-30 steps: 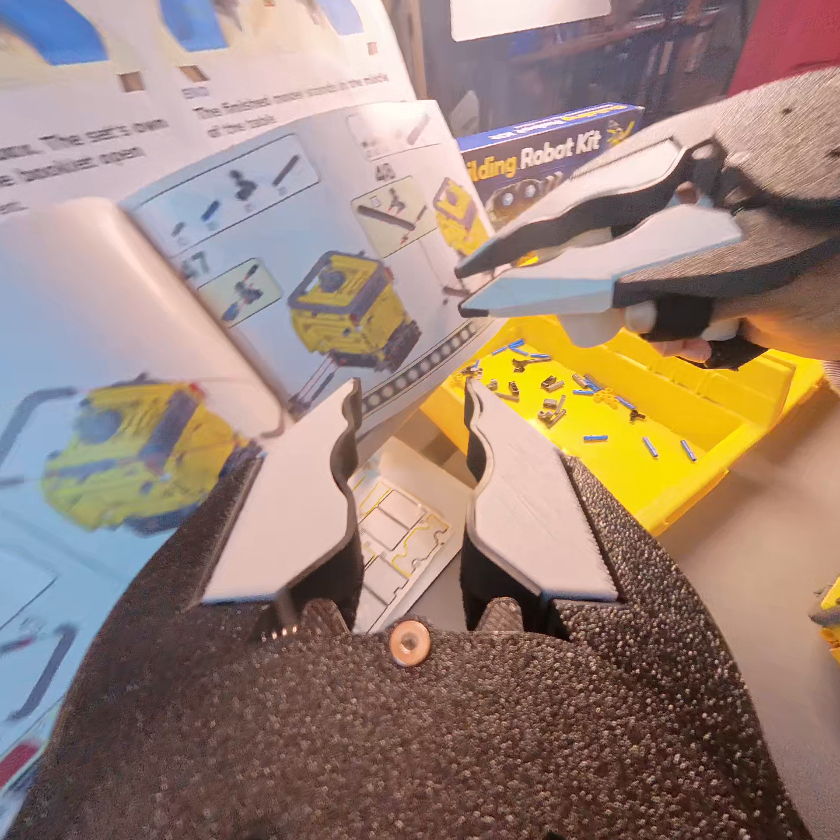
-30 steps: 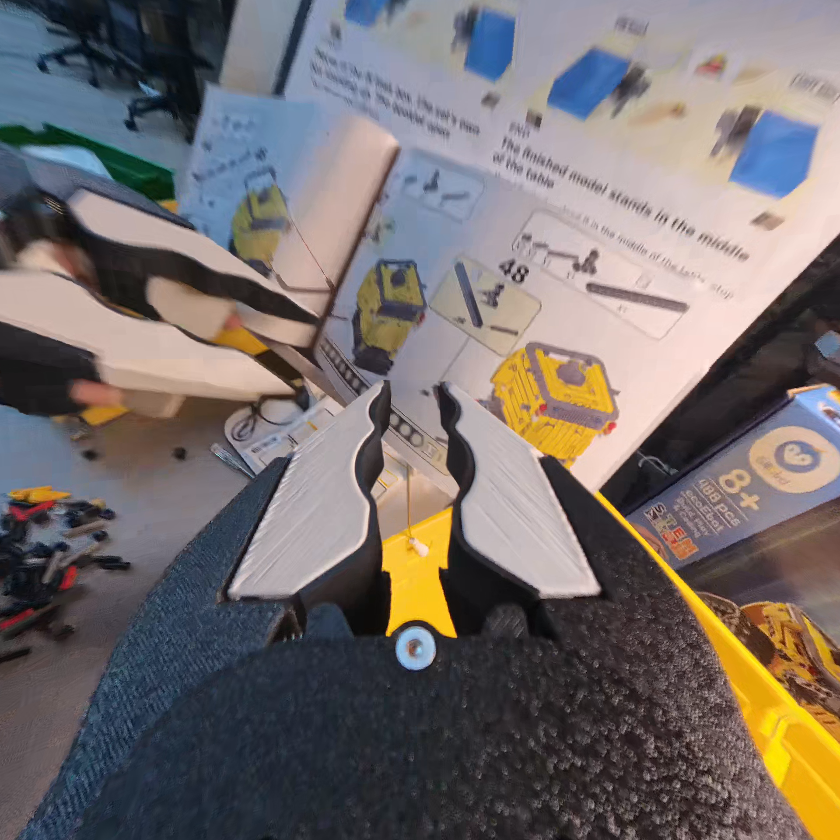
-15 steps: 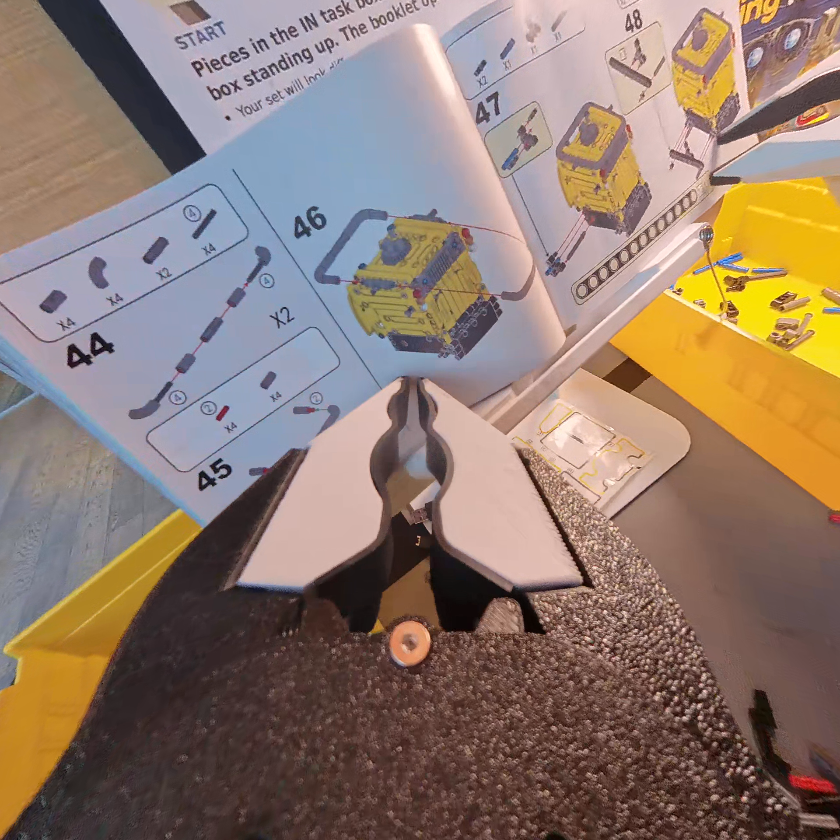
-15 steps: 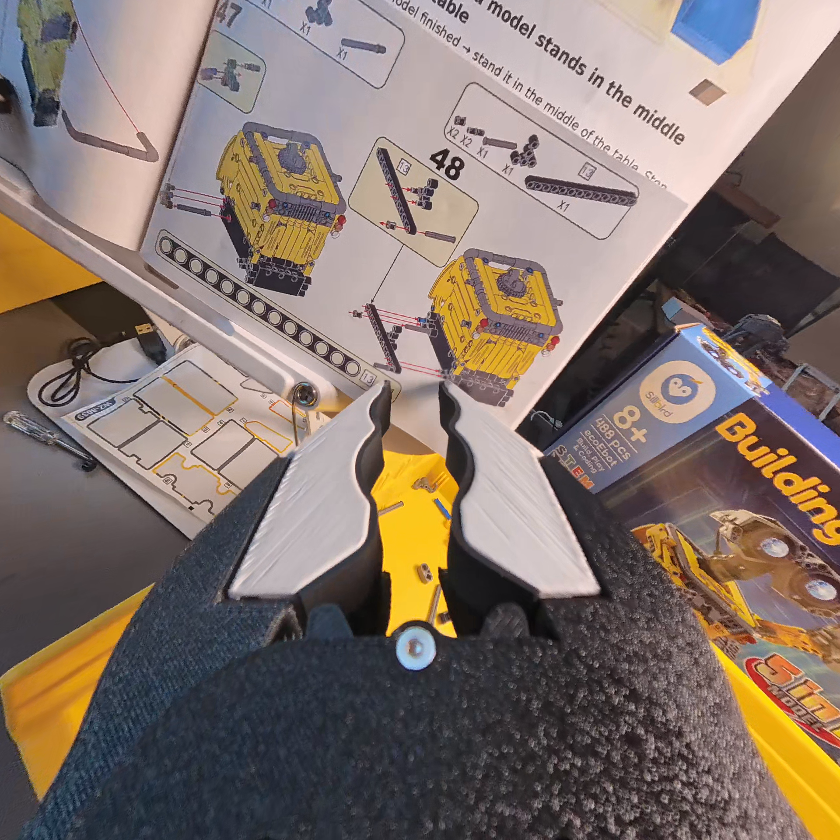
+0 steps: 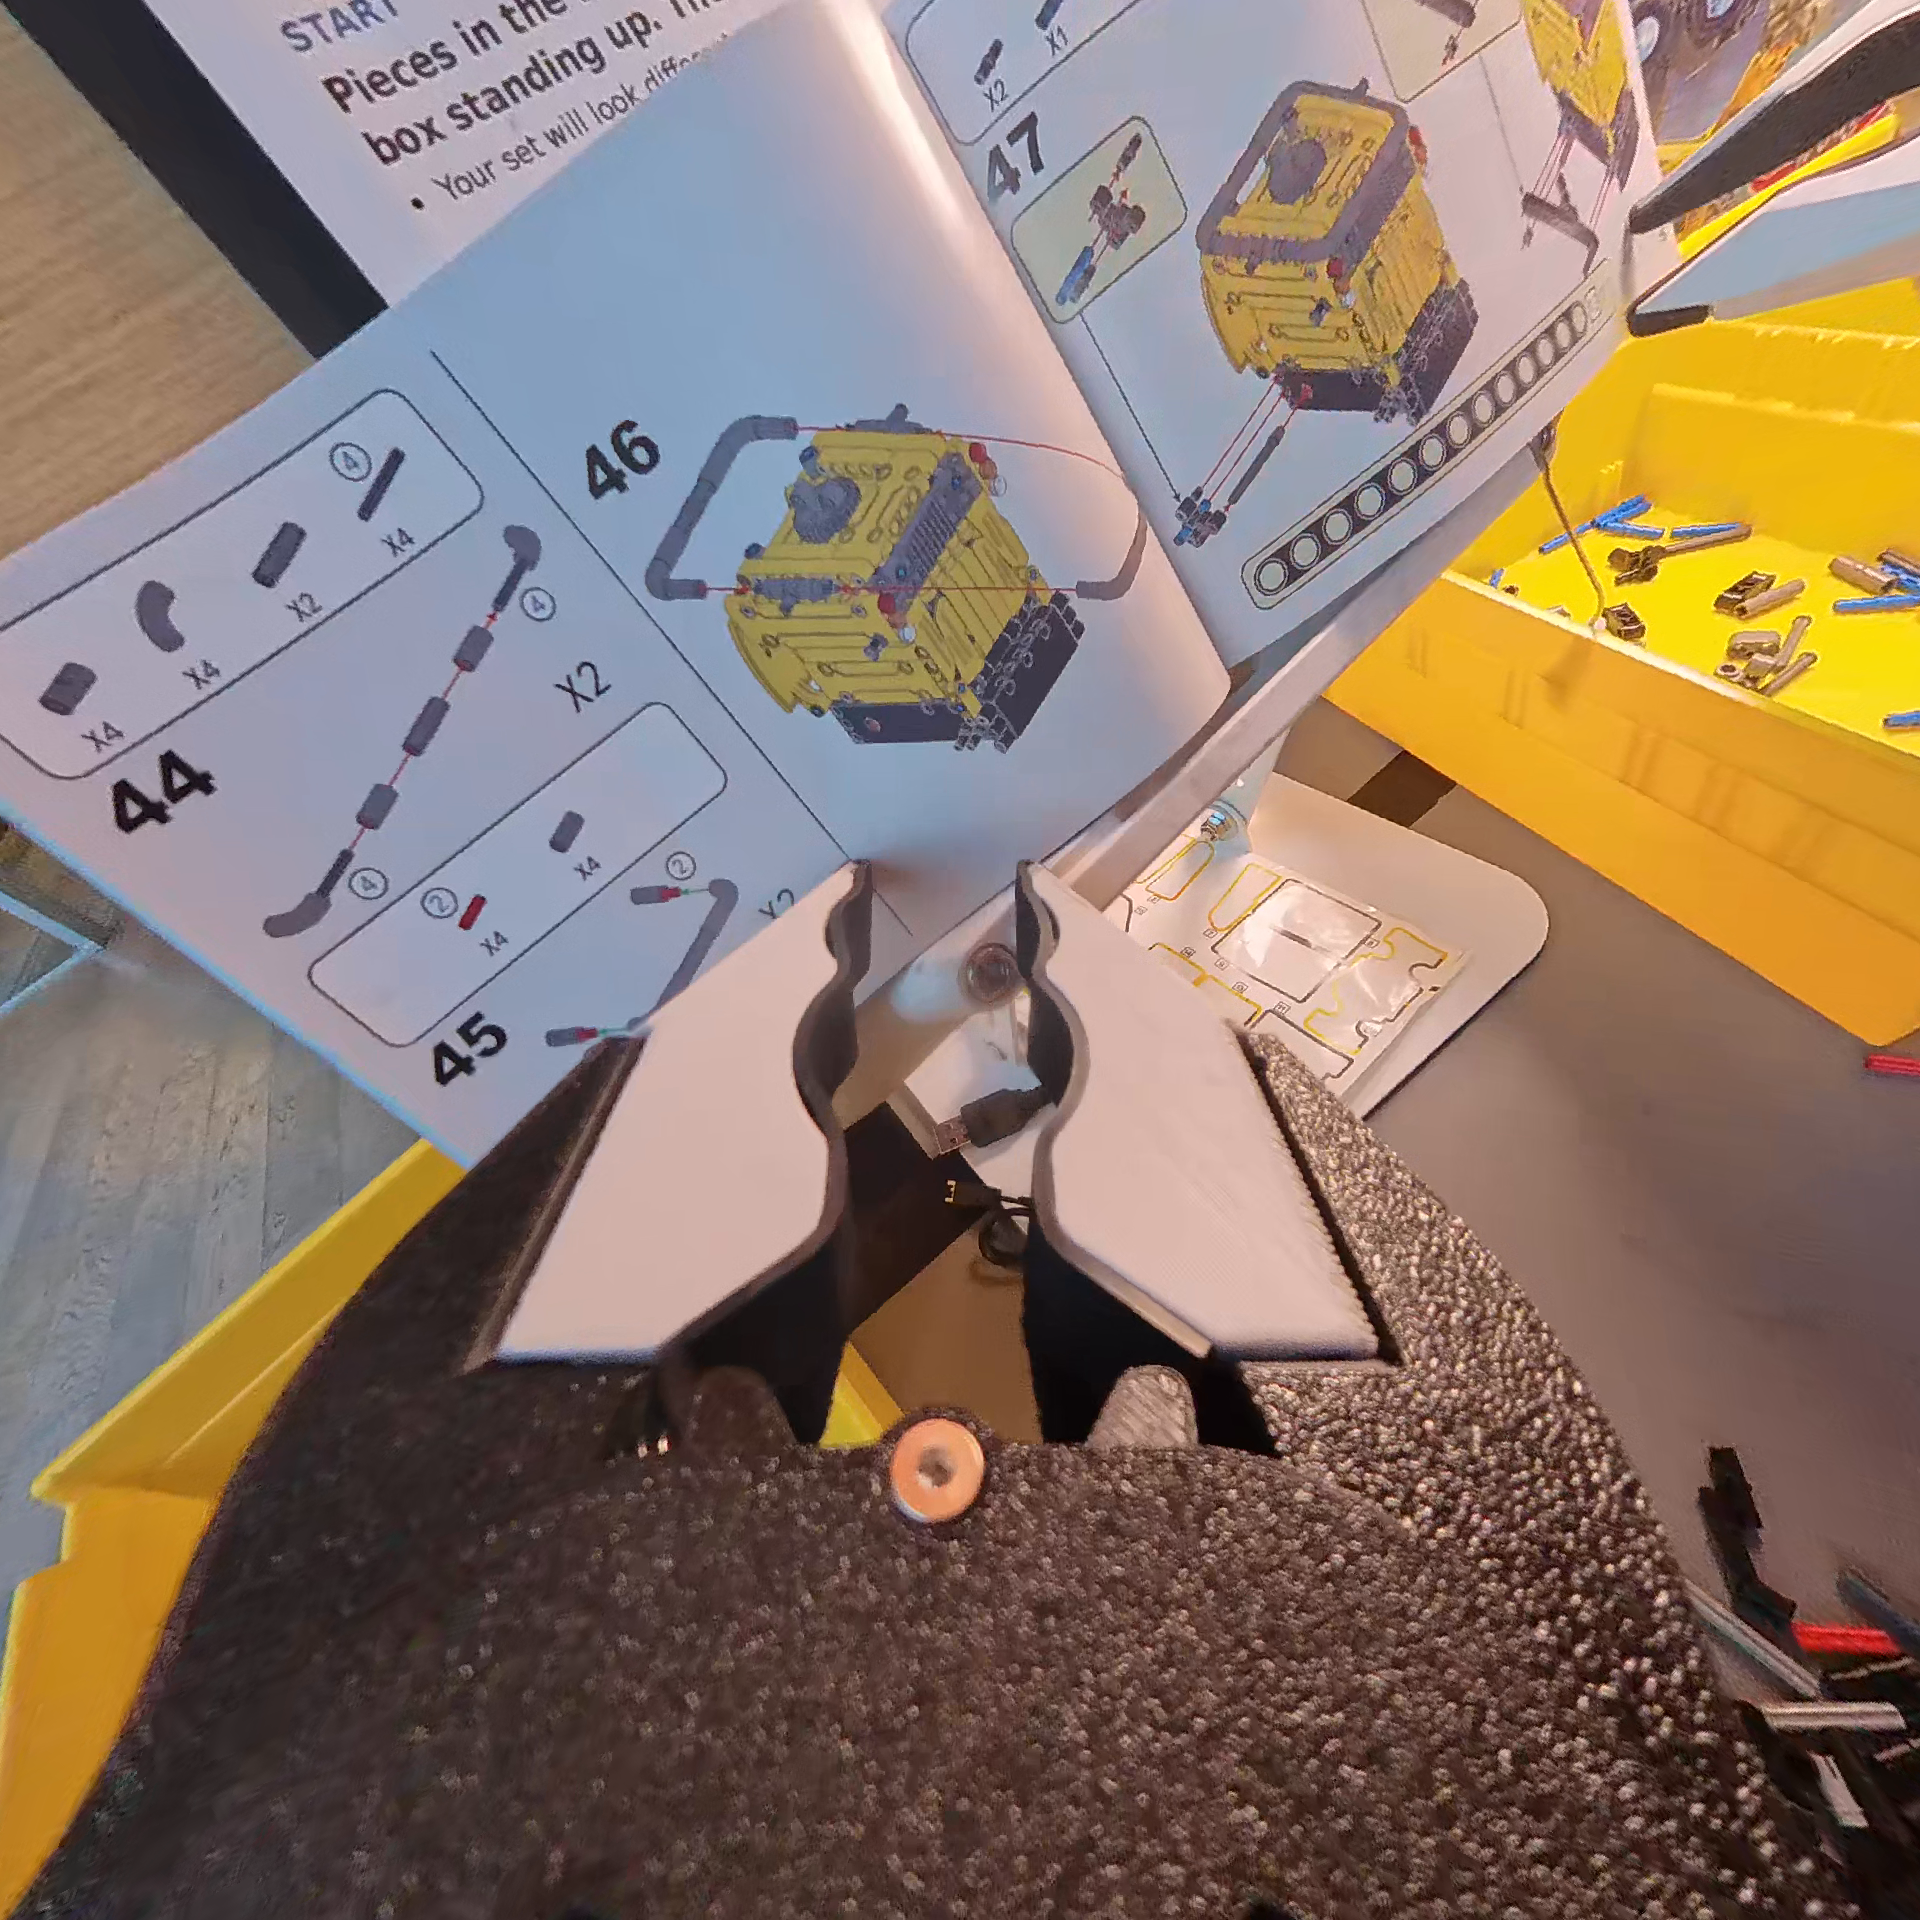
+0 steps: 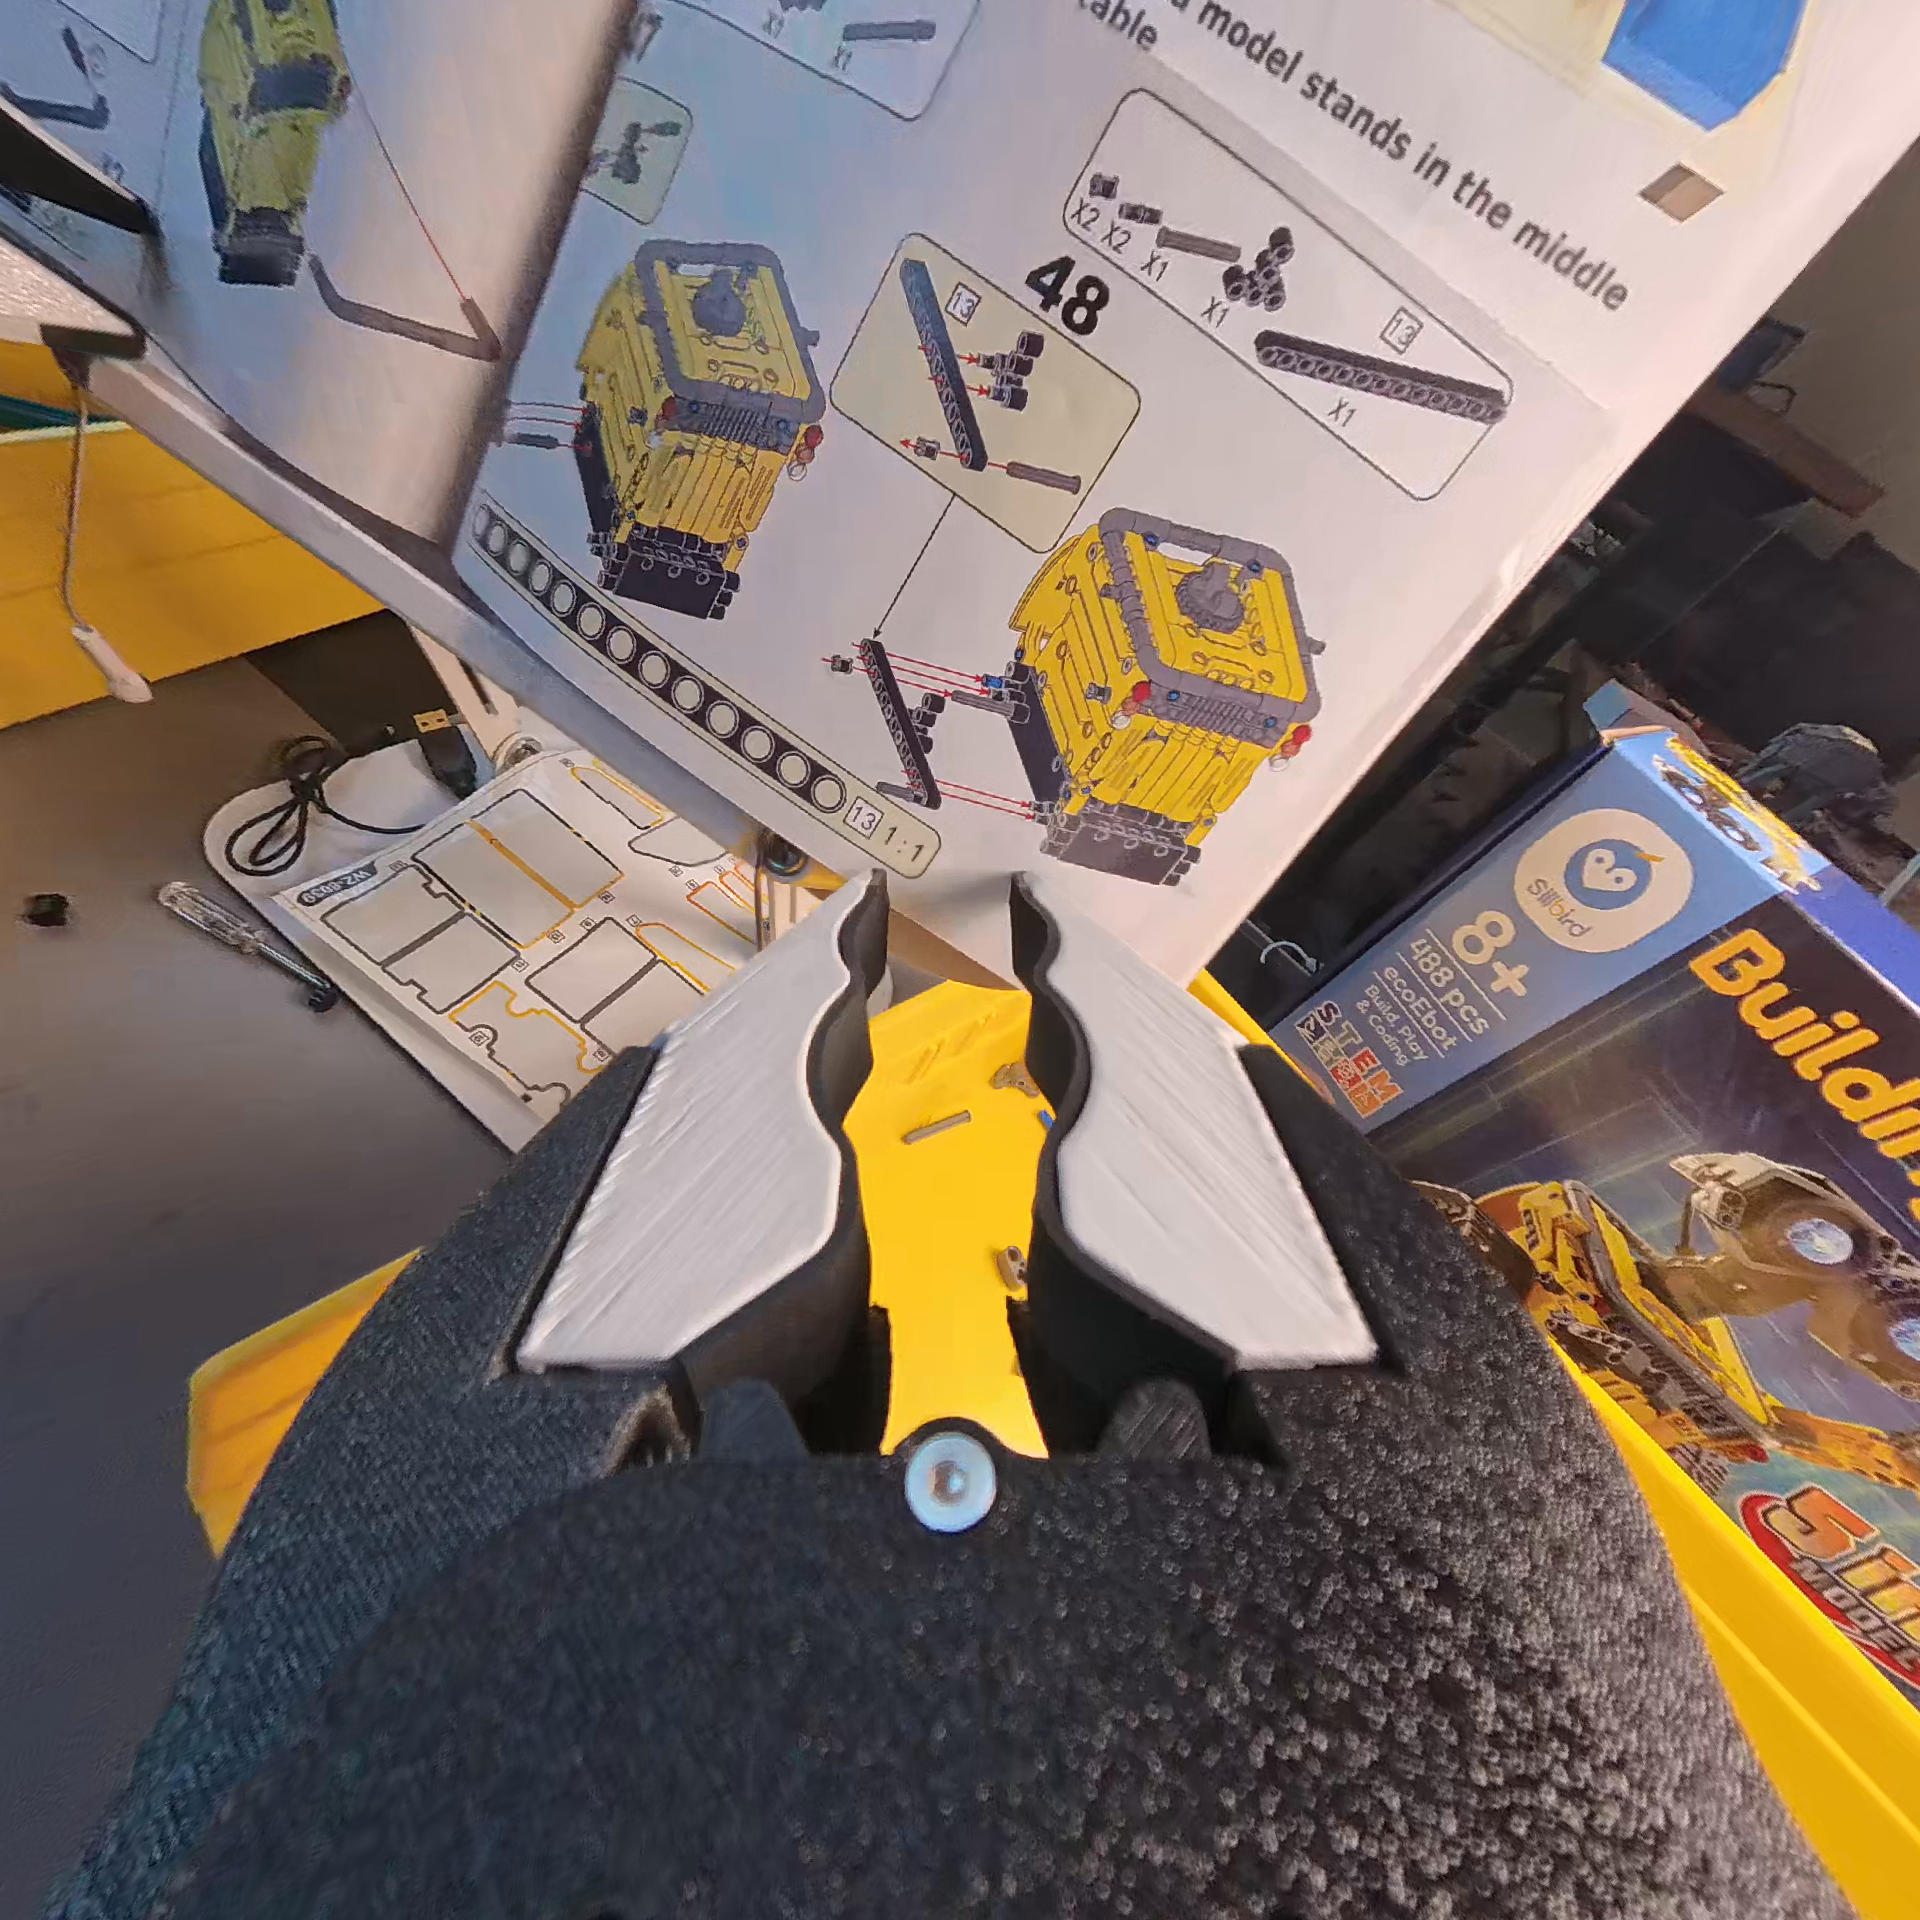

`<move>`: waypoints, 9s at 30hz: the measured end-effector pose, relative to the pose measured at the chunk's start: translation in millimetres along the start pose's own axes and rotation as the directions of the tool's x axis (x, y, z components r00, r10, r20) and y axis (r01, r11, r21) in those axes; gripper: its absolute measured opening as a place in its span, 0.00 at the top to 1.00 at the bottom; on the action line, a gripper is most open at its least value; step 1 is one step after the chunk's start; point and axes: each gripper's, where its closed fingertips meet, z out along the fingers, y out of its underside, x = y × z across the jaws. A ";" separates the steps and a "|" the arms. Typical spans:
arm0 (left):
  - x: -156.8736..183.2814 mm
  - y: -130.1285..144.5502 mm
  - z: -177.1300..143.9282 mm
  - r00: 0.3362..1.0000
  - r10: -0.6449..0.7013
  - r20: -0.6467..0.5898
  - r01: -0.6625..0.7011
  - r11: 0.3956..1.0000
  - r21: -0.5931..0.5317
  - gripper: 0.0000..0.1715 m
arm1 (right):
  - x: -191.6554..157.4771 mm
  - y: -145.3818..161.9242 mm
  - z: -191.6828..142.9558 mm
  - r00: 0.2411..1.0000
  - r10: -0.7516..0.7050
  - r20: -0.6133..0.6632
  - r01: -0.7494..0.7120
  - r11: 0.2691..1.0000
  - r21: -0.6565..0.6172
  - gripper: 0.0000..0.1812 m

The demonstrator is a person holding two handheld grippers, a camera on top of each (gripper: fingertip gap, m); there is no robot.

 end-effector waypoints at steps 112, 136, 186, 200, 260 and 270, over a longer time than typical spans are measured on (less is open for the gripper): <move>-15.4 -5.6 -30.0 0.978 -0.107 0.177 0.080 0.985 0.156 0.64 | -114.5 -104.3 31.3 0.950 -0.200 0.241 0.139 0.959 0.247 0.93; 33.2 -6.8 -32.6 0.985 -0.174 -0.001 0.172 0.969 0.180 0.66 | -107.0 -85.2 38.4 0.955 -0.191 0.227 0.154 0.973 0.171 0.92; 74.0 -61.2 37.2 0.988 0.147 -0.056 -0.148 0.989 -0.007 0.77 | -24.0 -15.6 25.5 0.990 0.065 0.126 -0.055 0.995 -0.085 0.83; -13.7 -9.0 -5.7 0.949 -0.280 0.142 0.268 0.958 0.102 0.51 | -49.0 -42.6 24.3 0.991 0.027 0.128 -0.018 0.998 -0.065 0.68; 99.9 -112.8 -10.6 0.899 -0.222 -0.377 0.346 0.887 0.305 0.81 | -78.2 -29.7 0.0 0.967 -0.072 0.246 0.050 0.994 0.092 0.65; 117.0 -131.1 -28.6 0.874 -0.155 -0.461 0.339 0.874 0.348 0.69 | -60.9 -66.7 -7.6 0.978 0.090 0.190 -0.136 0.960 0.243 0.80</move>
